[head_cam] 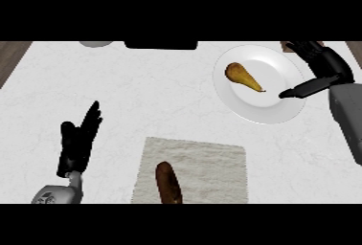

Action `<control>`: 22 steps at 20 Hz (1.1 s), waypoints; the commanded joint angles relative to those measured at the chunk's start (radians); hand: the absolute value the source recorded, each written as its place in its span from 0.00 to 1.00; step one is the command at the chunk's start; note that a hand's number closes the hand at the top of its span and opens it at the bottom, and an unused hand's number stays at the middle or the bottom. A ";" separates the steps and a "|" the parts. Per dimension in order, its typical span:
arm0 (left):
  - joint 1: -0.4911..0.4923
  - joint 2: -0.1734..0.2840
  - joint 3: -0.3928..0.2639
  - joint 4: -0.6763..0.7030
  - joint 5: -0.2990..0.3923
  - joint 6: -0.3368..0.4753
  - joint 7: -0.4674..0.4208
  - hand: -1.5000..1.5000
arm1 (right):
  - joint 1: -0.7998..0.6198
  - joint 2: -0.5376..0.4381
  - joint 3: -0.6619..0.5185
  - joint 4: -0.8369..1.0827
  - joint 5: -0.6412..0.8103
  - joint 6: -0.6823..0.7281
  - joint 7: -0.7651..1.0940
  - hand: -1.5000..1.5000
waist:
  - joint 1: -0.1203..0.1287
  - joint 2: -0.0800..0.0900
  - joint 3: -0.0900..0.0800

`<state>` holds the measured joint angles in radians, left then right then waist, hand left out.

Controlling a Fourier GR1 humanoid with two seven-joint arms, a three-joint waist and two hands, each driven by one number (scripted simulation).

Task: Pick the pear from the placemat and place it in the plate

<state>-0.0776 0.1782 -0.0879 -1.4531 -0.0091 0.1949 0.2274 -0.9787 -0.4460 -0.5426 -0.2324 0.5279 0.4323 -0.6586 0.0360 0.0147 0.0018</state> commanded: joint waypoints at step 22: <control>-0.023 -0.047 0.005 0.021 -0.037 0.003 0.006 0.50 | 0.043 -0.038 0.063 0.063 0.045 -0.192 -0.013 0.00 | 0.010 0.006 0.001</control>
<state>-0.0643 0.1380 -0.0956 -1.4578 -0.0429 0.1900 0.2164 -0.9316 -0.4533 -0.4868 -0.1809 0.5648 0.2406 -0.6873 0.0467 0.0193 0.0027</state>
